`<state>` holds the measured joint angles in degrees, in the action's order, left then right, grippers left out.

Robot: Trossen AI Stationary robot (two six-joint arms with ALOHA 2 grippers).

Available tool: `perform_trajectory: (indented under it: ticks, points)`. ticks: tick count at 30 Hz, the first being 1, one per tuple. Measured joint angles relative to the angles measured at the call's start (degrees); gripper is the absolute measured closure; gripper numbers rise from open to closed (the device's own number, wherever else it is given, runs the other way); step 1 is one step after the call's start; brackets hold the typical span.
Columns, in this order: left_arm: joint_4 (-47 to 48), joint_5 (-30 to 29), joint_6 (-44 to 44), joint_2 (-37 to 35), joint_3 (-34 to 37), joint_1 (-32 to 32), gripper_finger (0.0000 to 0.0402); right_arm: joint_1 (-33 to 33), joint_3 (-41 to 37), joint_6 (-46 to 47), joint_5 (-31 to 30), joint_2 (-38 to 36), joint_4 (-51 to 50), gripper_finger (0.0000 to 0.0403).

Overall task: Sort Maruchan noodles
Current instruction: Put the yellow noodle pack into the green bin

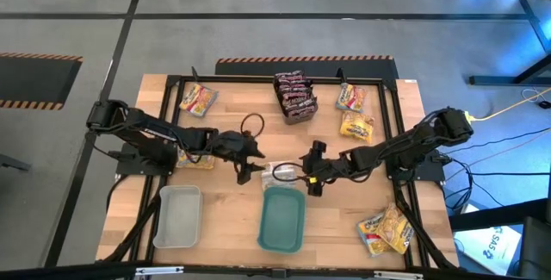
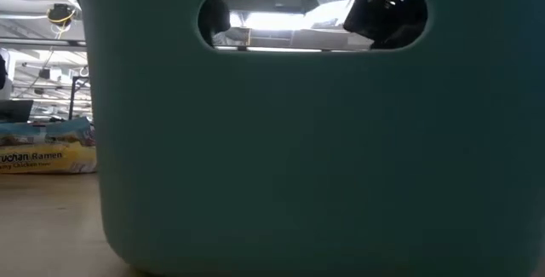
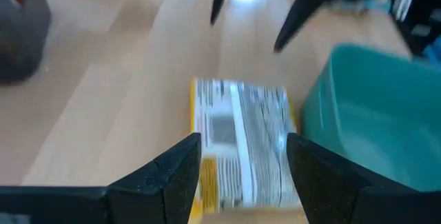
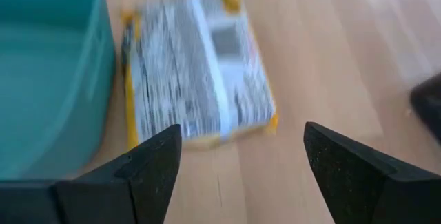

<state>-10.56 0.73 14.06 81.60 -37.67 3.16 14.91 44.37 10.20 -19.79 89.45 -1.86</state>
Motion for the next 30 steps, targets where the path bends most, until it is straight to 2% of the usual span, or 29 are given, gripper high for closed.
perform_trajectory:
  ticks: [3,6,10,16,24,30]
  points:
    - [6.55,-2.33,-3.09,0.42,0.00,2.75,0.0197,-0.06,-0.04,-1.93,0.58,1.21,-2.62,0.0111]
    - [10.80,-7.60,-6.53,2.16,0.05,5.58,0.0197,-0.06,-0.12,-6.16,-0.23,2.81,-2.14,0.0111]
    - [11.32,-13.35,-10.50,5.21,0.09,8.91,0.0197,-1.19,-0.10,-9.31,1.92,5.68,1.42,0.0111]
    - [6.18,-22.91,-16.74,10.79,0.07,12.05,0.0197,-4.04,-0.12,-9.23,3.90,9.25,6.28,0.0111]
    - [-4.60,-27.26,-29.48,16.27,0.09,12.51,0.0197,-5.56,-0.12,-10.30,5.48,10.93,13.09,0.0111]
    - [-4.93,-36.25,-30.95,16.72,0.17,10.03,0.0198,-9.09,-0.15,-7.12,5.51,10.91,15.38,0.0111]
